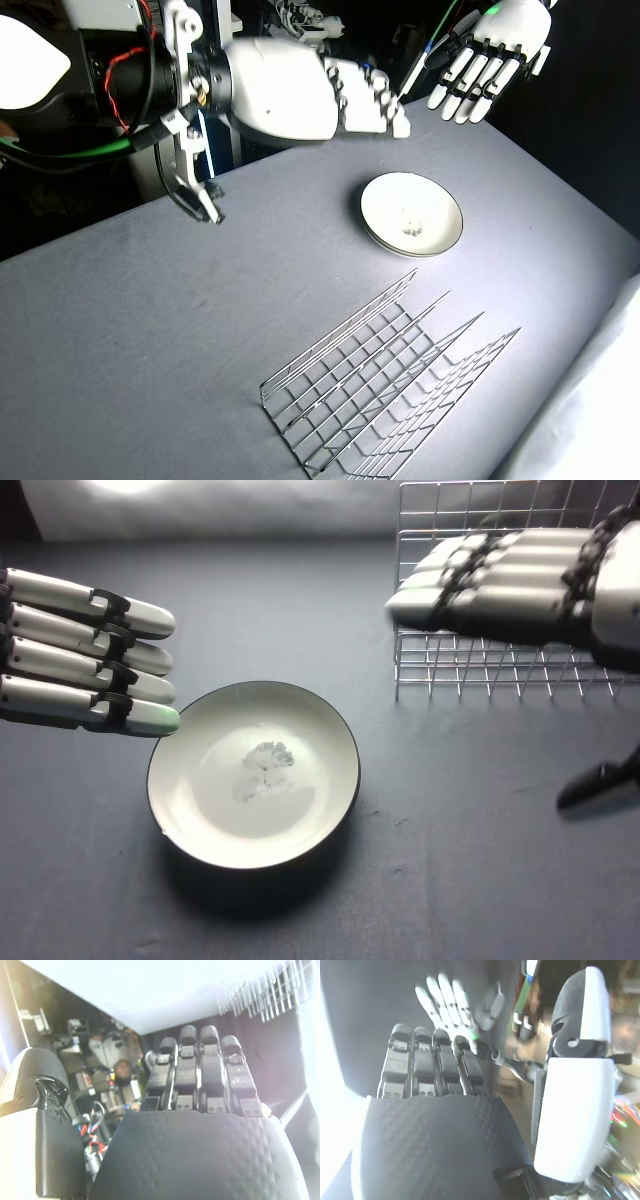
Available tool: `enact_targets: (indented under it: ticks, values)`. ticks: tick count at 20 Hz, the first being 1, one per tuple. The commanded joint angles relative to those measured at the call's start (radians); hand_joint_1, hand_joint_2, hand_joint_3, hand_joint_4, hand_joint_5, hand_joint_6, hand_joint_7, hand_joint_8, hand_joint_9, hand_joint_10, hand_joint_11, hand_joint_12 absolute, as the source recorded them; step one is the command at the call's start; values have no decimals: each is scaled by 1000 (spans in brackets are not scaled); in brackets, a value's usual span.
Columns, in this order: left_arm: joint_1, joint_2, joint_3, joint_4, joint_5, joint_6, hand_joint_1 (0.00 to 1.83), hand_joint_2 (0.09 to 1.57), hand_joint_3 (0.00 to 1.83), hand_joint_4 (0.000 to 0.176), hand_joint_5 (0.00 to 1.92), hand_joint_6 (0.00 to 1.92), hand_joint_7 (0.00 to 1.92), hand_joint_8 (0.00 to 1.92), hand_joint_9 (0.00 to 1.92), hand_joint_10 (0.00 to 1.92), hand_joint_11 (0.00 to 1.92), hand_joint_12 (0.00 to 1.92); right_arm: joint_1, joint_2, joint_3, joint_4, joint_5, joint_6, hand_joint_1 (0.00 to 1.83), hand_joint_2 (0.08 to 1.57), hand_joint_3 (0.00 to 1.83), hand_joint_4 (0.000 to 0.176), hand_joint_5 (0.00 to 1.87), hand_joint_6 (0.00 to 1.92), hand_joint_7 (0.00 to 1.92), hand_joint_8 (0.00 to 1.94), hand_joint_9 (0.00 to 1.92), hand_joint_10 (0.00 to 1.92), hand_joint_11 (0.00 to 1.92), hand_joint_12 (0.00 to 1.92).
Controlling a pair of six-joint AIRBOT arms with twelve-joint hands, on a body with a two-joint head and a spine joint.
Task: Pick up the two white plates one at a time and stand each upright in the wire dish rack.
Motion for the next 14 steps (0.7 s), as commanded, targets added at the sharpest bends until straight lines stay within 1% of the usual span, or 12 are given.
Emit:
enact_targets:
  ticks: [1, 2, 5, 7, 11, 12, 13, 14]
  values:
    - [-9, 6, 6, -86, -38, -5, 0, 977, 242, 0, 13, 14, 6, 19, 0, 15, 0, 7, 11, -4, -7, 29, 44, -8, 0, 1192, 141, 0, 0, 7, 0, 6, 0, 0, 0, 0]
    - [-9, 7, 10, -86, -46, -6, 0, 1068, 39, 0, 2, 0, 0, 0, 0, 0, 0, 0, 11, -8, -6, 28, 17, -20, 0, 1262, 33, 0, 0, 0, 0, 0, 0, 0, 0, 0]
    - [-9, 6, 25, -87, -49, -15, 0, 1100, 31, 0, 5, 2, 1, 0, 0, 0, 0, 0, 10, -30, 1, 28, -3, -30, 0, 1250, 13, 0, 0, 0, 0, 0, 0, 0, 0, 0]
    - [-12, 3, 25, -87, -49, -22, 0, 1113, 32, 0, 0, 0, 0, 0, 0, 0, 0, 0, 9, -54, 16, 28, 1, -72, 0, 1240, 7, 0, 0, 0, 0, 0, 0, 0, 0, 0]
    - [-13, -8, 28, -82, -61, -24, 0, 1086, 14, 0, 0, 0, 0, 0, 0, 0, 0, 0, -38, -106, 87, 32, 133, -160, 24, 1214, 0, 0, 0, 0, 0, 0, 0, 0, 0, 0]
    - [-13, -18, 37, -78, -63, -24, 0, 1084, 12, 0, 0, 0, 0, 0, 0, 0, 0, 0, -85, -130, 117, 101, 218, -259, 63, 1207, 0, 0, 0, 0, 0, 0, 0, 0, 0, 0]
    - [-12, -26, 44, -73, -63, -25, 0, 1089, 13, 0, 0, 0, 0, 0, 0, 0, 0, 0, -102, -137, 126, 123, 249, -289, 77, 1204, 0, 0, 0, 0, 0, 0, 0, 0, 0, 0]
    - [-9, -35, 52, -69, -63, -32, 0, 1082, 9, 0, 0, 0, 0, 0, 0, 0, 0, 0, -118, -147, 136, 150, 287, -319, 38, 1219, 0, 0, 0, 0, 0, 0, 0, 0, 0, 0]
